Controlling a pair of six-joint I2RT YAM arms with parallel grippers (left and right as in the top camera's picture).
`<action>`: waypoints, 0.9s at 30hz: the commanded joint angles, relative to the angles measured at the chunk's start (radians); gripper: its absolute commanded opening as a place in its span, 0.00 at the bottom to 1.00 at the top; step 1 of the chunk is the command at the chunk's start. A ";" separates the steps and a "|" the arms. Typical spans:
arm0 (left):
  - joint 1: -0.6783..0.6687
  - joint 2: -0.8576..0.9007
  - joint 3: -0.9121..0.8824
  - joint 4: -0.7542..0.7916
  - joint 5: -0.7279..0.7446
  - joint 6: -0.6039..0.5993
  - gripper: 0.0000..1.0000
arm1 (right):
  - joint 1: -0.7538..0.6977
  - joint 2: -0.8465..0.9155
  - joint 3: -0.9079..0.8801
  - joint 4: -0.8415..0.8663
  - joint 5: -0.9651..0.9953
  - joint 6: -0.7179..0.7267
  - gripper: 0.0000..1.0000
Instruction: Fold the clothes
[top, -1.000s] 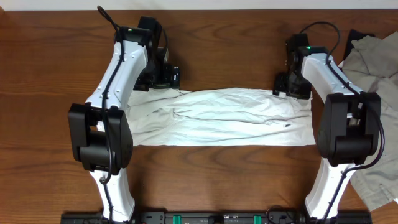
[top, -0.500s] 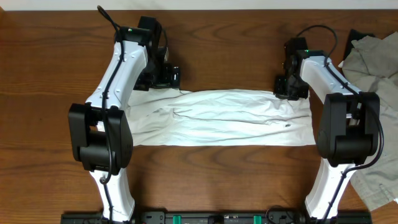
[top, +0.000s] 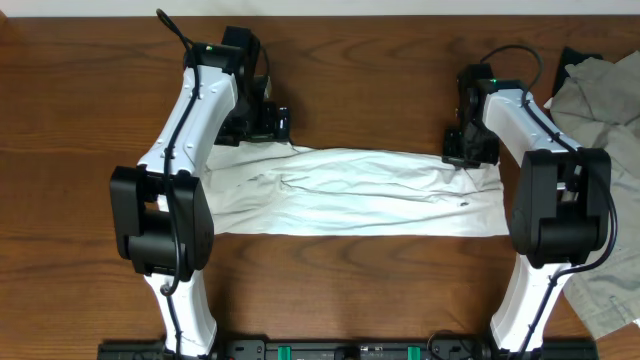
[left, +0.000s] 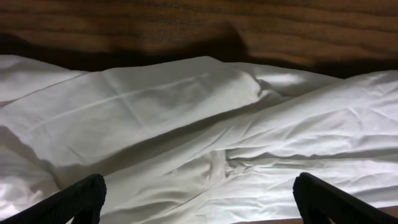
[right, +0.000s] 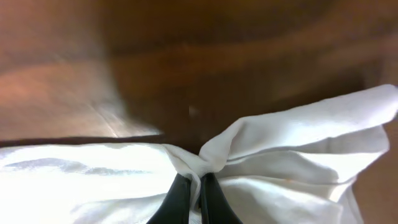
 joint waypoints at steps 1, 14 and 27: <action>-0.002 0.000 -0.008 -0.005 0.005 0.010 0.98 | -0.007 -0.049 0.022 -0.025 0.056 0.020 0.01; -0.002 0.034 -0.008 -0.005 0.005 0.010 0.98 | -0.007 -0.056 0.138 -0.052 0.057 0.020 0.01; -0.002 0.034 -0.008 0.011 0.005 0.010 0.98 | -0.006 -0.069 0.184 -0.275 0.055 0.039 0.05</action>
